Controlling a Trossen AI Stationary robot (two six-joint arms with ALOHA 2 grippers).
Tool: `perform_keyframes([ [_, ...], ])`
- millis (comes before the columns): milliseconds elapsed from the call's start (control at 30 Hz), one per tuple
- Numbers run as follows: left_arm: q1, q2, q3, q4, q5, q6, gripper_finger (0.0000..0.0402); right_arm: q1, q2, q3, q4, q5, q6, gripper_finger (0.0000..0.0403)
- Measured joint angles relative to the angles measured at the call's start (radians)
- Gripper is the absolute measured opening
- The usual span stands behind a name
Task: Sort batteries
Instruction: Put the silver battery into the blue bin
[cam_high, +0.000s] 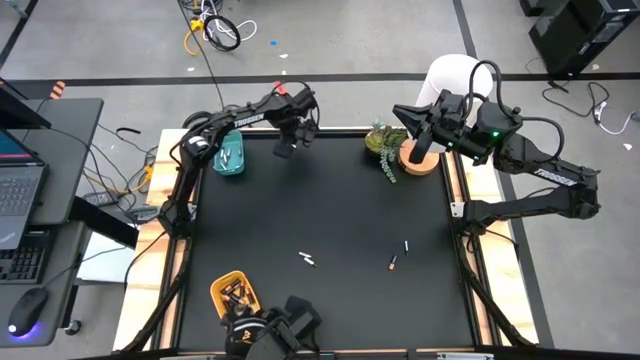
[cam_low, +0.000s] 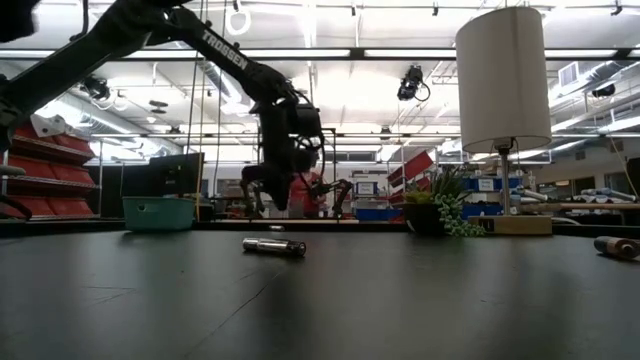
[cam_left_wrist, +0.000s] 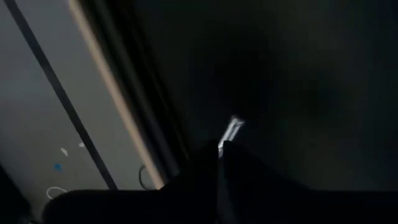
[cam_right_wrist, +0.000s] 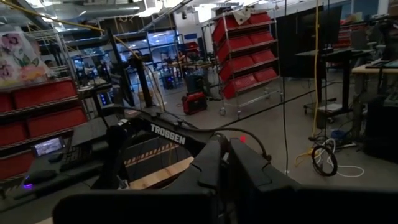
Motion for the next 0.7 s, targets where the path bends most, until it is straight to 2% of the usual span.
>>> perform_keyframes([
  [133, -0.005, 0.0, -0.026, 0.015, -0.01, -0.053, 0.007, 0.002, 0.0, 0.0, -0.001, 0.0, -0.013, 0.0022],
  [400, -0.004, 0.0, -0.086, 0.041, -0.015, -0.019, 0.0156, 0.002, 0.0, 0.0, -0.002, -0.005, -0.016, 0.0022],
  [700, -0.001, 0.009, -0.147, 0.156, -0.013, 0.024, 0.0167, 0.002, 0.0, 0.0, -0.002, -0.012, -0.001, 0.0022],
])
